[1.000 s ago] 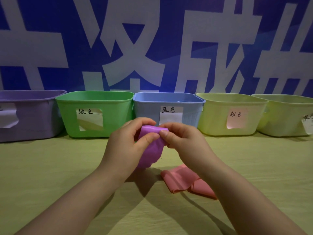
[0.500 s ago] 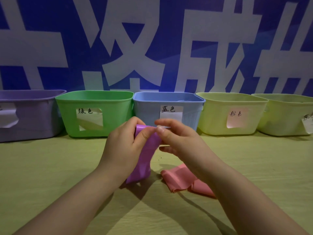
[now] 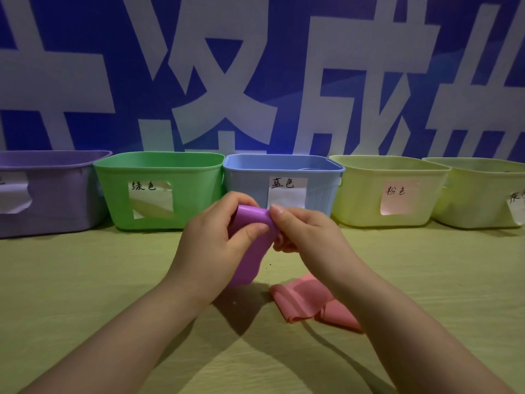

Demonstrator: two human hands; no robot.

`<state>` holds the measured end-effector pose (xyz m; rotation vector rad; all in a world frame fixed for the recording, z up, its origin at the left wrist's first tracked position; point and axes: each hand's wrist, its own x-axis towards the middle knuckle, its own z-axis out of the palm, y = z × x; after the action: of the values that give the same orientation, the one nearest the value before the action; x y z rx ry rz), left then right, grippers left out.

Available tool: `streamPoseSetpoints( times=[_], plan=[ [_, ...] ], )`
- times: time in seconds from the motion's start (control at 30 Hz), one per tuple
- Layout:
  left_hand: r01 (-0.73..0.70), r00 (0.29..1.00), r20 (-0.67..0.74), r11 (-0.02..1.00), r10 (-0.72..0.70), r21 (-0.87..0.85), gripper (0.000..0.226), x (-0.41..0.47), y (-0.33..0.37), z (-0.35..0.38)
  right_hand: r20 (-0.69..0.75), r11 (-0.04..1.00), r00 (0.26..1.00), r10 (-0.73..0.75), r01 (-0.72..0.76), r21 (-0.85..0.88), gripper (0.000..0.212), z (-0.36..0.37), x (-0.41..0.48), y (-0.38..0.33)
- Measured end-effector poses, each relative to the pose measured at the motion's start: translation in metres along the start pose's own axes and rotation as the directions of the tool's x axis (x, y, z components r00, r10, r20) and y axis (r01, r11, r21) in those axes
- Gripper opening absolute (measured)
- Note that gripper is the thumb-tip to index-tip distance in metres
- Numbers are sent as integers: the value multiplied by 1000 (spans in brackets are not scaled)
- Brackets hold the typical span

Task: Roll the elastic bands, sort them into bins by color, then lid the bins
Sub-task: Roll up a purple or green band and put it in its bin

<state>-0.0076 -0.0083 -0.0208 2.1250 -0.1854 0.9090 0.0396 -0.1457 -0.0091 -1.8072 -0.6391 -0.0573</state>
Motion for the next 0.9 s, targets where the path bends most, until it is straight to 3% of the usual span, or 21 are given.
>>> streamPoseSetpoints(
  times=[0.07,0.2,0.37,0.47,0.6,0.7,0.9],
  plan=[
    [16,1000,-4,1000,-16,-16,14,0,0,0,-3,1000,1000,-7,7,25,36,0,-1,-1],
    [84,996,-2,992,-84,-91,38,2,-3,0,-12,993,995,-97,97,64,6,0,-2,-2],
    [126,992,-3,980,-128,-153,49,2,-6,2,10,977,994,-104,101,190,11,1,-1,-4],
    [169,985,3,958,-173,-233,39,5,-6,1,35,966,994,-108,96,240,17,-1,-2,-5],
    [143,990,24,968,-141,-207,44,4,-6,1,-3,982,996,-91,90,166,9,-1,0,-4],
    [96,995,15,964,-95,-247,42,4,-7,2,-10,991,998,-62,63,115,17,0,2,-1],
    [-28,1000,-10,997,27,-74,33,0,-3,0,-21,994,1000,21,-18,104,40,-1,3,0]
  ],
)
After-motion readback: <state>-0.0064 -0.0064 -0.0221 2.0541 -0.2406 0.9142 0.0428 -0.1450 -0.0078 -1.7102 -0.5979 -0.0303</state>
